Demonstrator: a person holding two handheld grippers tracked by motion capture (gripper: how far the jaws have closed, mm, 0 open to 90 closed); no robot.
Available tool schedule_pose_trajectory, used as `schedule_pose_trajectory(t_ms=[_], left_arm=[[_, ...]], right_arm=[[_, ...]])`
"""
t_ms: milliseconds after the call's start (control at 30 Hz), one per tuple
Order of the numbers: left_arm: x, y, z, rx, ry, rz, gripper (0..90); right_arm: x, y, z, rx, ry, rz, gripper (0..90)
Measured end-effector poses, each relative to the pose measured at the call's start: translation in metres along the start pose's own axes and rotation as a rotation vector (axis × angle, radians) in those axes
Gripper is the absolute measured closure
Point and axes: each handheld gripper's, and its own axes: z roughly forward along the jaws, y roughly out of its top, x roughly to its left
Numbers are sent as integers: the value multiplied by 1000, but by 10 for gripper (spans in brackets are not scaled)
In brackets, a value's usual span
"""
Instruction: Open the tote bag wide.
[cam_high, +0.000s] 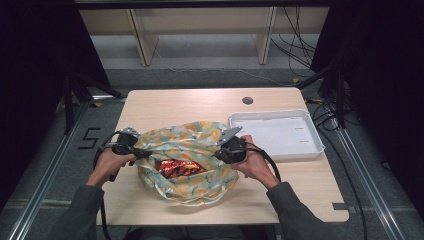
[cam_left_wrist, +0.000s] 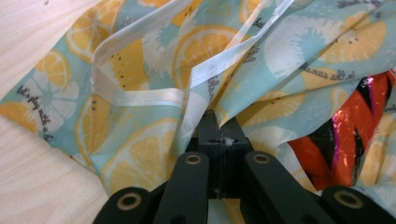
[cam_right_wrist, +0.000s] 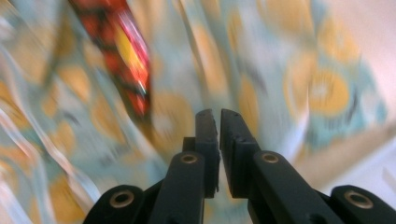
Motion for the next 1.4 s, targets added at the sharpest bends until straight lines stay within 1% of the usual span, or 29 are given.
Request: schedule_pose_trajectory(t_ms=[67, 133, 200, 267, 333, 367, 400, 467, 500, 533, 567, 633, 667, 700, 733, 800, 833, 867, 933, 1000, 1067, 1100, 1133, 1167, 1267, 1300, 1333, 1367, 1400], left_arm=[[-1, 1, 0, -3, 5, 4, 893], [-3, 1, -1, -2, 5, 16, 884], [-3, 2, -3, -7, 18, 22, 835], [-7, 3, -7, -20, 0, 7, 725], [-10, 5, -11, -24, -14, 22, 619], [-15, 7, -18, -12, -22, 47, 619], [-23, 10, -29, -1, -5, 43, 474], [-35, 13, -44, -33, 11, 67, 427], [-40, 14, -49, -44, 18, 80, 430], [-48, 14, -52, -75, 15, 109, 450], [-56, 13, -55, -81, -8, 126, 498], [-70, 9, -54, -72, -69, 195, 619], [-70, 9, -54, -72, -69, 195, 678], [-82, 2, -44, -16, -93, 225, 716], [-84, -1, -39, 17, -92, 237, 747], [-84, -8, -30, 64, -65, 247, 793], [-83, -10, -27, 95, -49, 252, 819], [-83, -13, -23, 108, -45, 246, 836], [-84, -16, -19, 154, -49, 268, 858], [-85, -19, -16, 172, -46, 262, 865], [-85, -21, -16, 179, -42, 265, 872], [-86, -28, -15, 199, -42, 259, 873], [-86, -32, -15, 205, -40, 265, 875], [-86, -37, -14, 216, -43, 248, 877], [-83, -48, -12, 245, -43, 238, 881], [-82, -52, -10, 254, -42, 236, 882], [-83, -55, -7, 258, -40, 232, 882], [-83, -56, -5, 279, -31, 239, 883], [-82, -58, -3, 289, -15, 267, 882]], right_arm=[[4, 10, 0, -23, 0, -30, 886], [4, 17, 8, -3, -21, -53, 894], [-2, 17, 20, 17, -44, -37, 899], [-9, 14, 31, 44, -63, -37, 900], [-10, 10, 35, 61, -69, -19, 900], [-10, 10, 35, 61, -69, -19, 900], [-12, 10, 36, 62, -62, -5, 900], [-12, 10, 35, 56, -58, -3, 900], [-10, 11, 34, 61, -62, 26, 900], [-12, 11, 33, 55, -57, 0, 900], [-12, 12, 33, 49, -59, 2, 900], [-8, 14, 31, 39, -55, 3, 900], [-8, 14, 31, 39, -55, 3, 900], [-3, 19, 28, 19, -45, -11, 900], [-1, 21, 27, 10, -40, -17, 900], [5, 26, 24, -7, -1, -13, 900], [10, 29, 23, -22, 24, -33, 900], [17, 32, 21, -30, 56, -50, 900], [31, 38, 21, -35, 121, -88, 900], [42, 40, 26, -5, 133, -126, 900], [44, 41, 30, 13, 118, -145, 900], [42, 42, 43, 49, 94, -131, 900], [40, 41, 47, 60, 85, -119, 900], [35, 41, 53, 57, 41, -136, 900], [20, 37, 62, 71, -9, -83, 900], [13, 36, 64, 74, -22, -108, 900], [12, 34, 65, 78, -32, -58, 900], [6, 33, 66, 74, -41, -85, 900], [4, 32, 67, 80, -46, -68, 900]])
